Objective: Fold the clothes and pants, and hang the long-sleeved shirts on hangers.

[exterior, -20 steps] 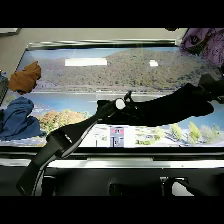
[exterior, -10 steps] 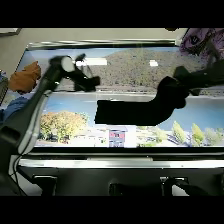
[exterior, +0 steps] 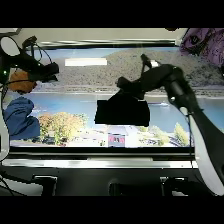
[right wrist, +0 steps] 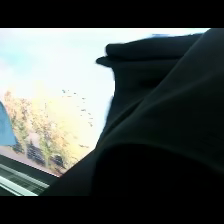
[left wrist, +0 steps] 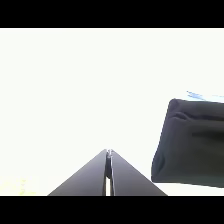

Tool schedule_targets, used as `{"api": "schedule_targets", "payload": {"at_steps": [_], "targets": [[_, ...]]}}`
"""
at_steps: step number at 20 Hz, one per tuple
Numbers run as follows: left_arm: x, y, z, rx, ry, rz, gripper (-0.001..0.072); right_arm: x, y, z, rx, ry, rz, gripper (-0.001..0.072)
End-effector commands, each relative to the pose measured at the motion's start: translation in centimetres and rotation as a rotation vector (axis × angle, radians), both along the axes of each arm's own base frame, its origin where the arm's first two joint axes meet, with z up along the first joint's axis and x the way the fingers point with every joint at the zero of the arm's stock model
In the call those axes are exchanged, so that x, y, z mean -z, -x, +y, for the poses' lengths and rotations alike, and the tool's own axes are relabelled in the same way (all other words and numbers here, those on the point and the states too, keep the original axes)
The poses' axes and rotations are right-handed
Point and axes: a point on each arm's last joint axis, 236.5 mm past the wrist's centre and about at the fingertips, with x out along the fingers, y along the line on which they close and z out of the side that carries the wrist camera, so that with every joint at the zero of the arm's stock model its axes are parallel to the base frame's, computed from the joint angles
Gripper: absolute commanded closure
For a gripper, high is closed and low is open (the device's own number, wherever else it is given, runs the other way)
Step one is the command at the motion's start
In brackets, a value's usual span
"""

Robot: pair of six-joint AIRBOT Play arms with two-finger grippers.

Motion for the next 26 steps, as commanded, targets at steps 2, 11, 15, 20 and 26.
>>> {"api": "schedule_targets", "payload": {"at_steps": [2, 11, 15, 20, 26], "targets": [[0.2, 0.5, 1.3, -0.012, -0.010, 0.020, 0.0690, 3.6, -0.2, 4.9, -0.002, -0.070, 0.064, 0.0554], [1.2, 0.9, 0.5, 0.002, -0.011, 0.047, 0.0690, -4.8, -4.4, 0.9, 0.035, -0.090, -0.113, 0.0155], [1.1, 1.0, 0.2, 0.010, -0.011, 0.046, 0.0690, -6.8, -5.7, -11.0, 0.019, 0.024, -0.120, 0.0149], [1.2, 1.0, 0.2, 0.010, -0.011, 0.046, 0.0689, -2.7, -3.7, -26.7, 0.075, 0.058, -0.009, 0.0116], [1.2, 0.9, 0.2, 0.008, -0.011, 0.046, 0.0689, 7.8, -0.6, -27.3, 0.122, -0.160, 0.131, 0.0119]]}}
